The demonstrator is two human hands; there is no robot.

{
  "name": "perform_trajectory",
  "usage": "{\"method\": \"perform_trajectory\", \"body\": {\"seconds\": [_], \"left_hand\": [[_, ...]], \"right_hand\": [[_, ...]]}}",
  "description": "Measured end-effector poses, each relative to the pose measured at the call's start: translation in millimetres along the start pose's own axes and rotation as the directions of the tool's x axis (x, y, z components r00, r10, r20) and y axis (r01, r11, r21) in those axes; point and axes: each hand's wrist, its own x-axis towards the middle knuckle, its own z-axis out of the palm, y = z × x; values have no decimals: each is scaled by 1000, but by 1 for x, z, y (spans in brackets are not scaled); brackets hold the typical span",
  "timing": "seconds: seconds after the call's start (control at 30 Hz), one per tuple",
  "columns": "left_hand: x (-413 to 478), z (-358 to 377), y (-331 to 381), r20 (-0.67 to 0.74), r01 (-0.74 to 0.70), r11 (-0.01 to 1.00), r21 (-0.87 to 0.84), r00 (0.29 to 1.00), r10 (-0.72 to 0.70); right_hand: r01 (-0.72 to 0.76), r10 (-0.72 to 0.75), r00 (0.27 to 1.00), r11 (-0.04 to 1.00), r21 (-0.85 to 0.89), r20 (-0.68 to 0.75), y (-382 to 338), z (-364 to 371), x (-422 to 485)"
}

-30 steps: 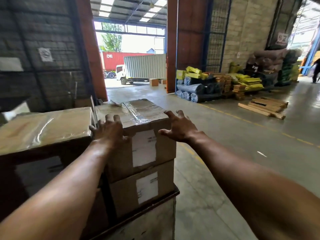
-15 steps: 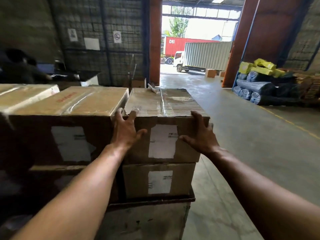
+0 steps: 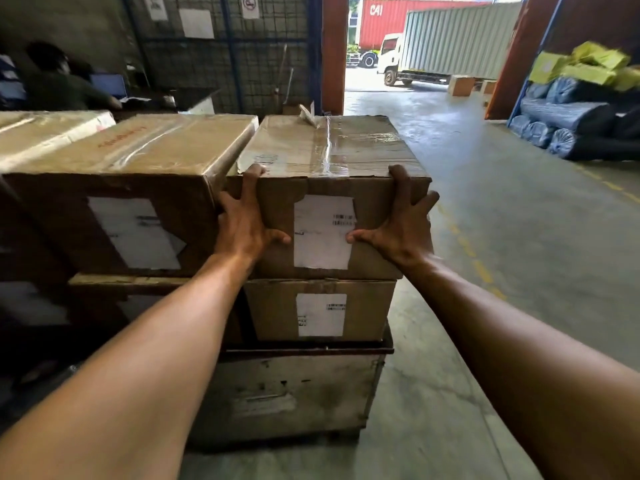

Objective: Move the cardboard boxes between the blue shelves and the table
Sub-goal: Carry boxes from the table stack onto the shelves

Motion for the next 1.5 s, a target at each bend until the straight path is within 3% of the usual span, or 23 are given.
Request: {"method": "perform_trajectory", "body": {"seconds": [0.17,0.3,0.5,0.57,0.67,0.77,0.83,1.0,1.27,1.4,1.5], "left_hand": [[-6,-7,11,-38,-38,998,-58,999,36],[-4,-20,36,-105,-168,984,-52,981,162],[16,-69,99,-198,-247,968,-46,952,234],[25,-90,108,-247,-266,963,-38,937,249],[34,-130,110,-339,-232,972,-44,919,204],[37,-177,96,-428,-198,980,-13,887,174],[34,-211,80,-464,-188,980,64,864,196],[24,-299,24,-611,-31,986,165,781,127],[-50,-405,-84,-732,263,945,193,680,-40],[-102,-438,-122,-820,427,880,206,567,-83],[-138,-449,-132,-890,588,793,159,433,-142]], "right_hand": [[-1,4,997,999,39,-75,-4,-12,-8],[21,-14,988,999,46,-153,-8,-42,-4],[117,-98,961,991,58,-260,-47,-110,29],[165,-136,963,980,109,-232,-71,-133,33],[227,-218,973,960,166,-74,-114,-148,39],[282,-234,940,942,180,-249,-156,-135,57],[321,-264,929,924,208,-260,-191,-118,61],[478,-395,872,813,333,-288,-284,-65,55],[541,-600,796,646,538,-80,-426,40,-1],[546,-718,696,522,655,-8,-483,81,-44],[538,-795,606,422,730,13,-513,101,-75]]}}
